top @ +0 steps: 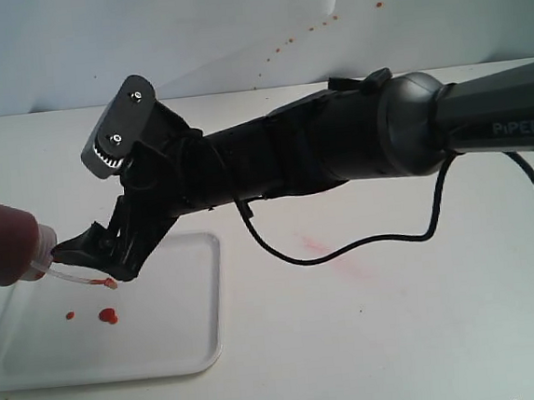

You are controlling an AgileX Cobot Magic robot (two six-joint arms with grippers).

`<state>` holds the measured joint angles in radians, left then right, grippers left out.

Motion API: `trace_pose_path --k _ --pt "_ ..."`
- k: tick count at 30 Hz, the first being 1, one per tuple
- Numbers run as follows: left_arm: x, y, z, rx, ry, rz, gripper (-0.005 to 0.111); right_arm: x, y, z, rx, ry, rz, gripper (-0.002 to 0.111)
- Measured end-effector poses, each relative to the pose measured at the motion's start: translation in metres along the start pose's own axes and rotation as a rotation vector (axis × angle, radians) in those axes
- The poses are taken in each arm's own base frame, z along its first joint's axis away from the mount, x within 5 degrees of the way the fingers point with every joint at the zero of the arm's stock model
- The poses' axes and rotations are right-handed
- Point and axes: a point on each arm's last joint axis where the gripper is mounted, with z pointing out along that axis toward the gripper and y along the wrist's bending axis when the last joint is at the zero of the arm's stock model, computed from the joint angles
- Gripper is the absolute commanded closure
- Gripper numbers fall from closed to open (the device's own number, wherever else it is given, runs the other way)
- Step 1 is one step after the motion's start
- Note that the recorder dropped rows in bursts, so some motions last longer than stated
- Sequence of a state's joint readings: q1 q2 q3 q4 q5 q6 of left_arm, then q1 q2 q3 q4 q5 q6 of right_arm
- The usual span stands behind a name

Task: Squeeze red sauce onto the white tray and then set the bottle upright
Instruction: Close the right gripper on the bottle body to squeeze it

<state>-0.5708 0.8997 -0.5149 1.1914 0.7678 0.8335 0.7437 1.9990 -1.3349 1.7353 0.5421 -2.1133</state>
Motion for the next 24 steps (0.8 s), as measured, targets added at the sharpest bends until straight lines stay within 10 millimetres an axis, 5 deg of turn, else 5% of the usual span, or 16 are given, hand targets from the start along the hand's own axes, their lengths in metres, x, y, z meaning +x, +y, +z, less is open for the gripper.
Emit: trace_pose_path --k 8,15,24 --pt "0.0 0.0 0.0 0.0 0.0 0.0 0.107 0.0 -0.006 0.002 -0.17 -0.116 0.097 0.003" --pt "0.0 0.0 0.0 0.0 0.0 0.0 0.107 0.015 -0.016 0.031 -0.31 -0.181 0.169 0.006" --pt "0.0 0.0 0.0 -0.003 -0.003 0.0 0.107 0.02 -0.017 0.047 -0.316 -0.2 0.068 0.007"
